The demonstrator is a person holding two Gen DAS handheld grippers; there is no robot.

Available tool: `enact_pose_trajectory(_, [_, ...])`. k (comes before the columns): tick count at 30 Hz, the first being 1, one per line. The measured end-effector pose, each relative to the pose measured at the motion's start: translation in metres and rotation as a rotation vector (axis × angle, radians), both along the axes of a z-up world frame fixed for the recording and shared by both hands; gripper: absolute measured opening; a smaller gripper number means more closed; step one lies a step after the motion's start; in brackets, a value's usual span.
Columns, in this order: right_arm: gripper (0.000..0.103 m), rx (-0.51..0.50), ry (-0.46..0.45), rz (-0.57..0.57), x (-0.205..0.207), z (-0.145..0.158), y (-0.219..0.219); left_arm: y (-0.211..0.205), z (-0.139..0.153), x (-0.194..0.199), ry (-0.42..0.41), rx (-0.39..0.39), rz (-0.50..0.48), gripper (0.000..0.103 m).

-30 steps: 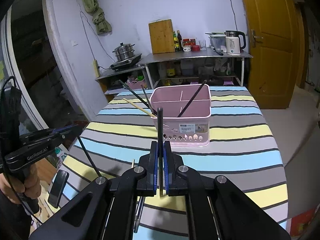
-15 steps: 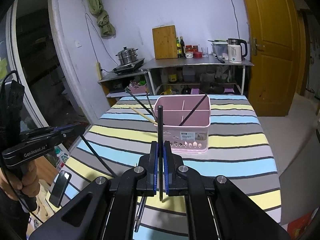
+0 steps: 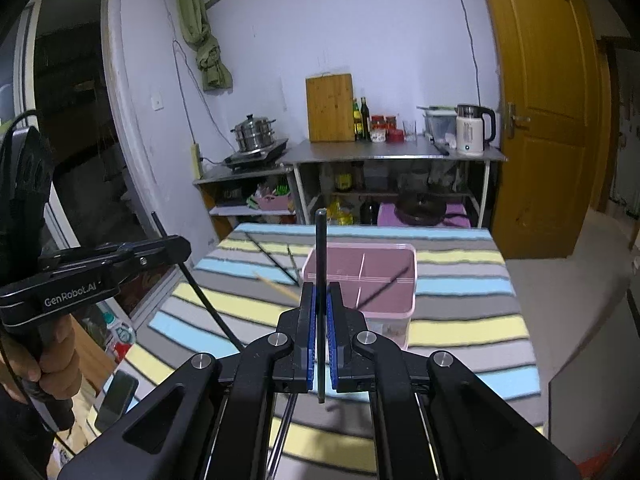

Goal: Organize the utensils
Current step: 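Carry both black chopsticks over the pink basket and open both tools to drop them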

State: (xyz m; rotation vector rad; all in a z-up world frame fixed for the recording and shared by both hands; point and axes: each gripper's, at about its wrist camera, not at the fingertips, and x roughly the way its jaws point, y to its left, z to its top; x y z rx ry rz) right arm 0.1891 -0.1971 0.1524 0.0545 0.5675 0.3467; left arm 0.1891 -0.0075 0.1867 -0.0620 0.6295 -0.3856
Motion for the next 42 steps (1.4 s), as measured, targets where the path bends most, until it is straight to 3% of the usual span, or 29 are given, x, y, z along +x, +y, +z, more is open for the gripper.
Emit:
enact_pose_trajectory(11, [0.005, 0.01, -0.071, -0.015, 0.037, 0.028, 0.002, -0.019, 0.031, 0.04, -0.057, 0.003, -0.002, 0.005])
enact_pose_trajectory(20, [0.005, 0.02, -0.093, -0.039, 0.068, 0.027, 0.003, -0.027, 0.025, 0.077, -0.069, 0.017, 0.004, 0.005])
enact_pose_trajectory(30, [0.005, 0.005, -0.019, -0.047, 0.099, -0.011, 0.013, -0.028, -0.017, 0.101, -0.005, 0.016, 0.002, 0.005])
enact_pose_trajectory(42, [0.005, -0.025, 0.139, -0.051, 0.117, -0.072, 0.018, -0.031, -0.068, 0.111, 0.111, 0.045, 0.008, 0.006])
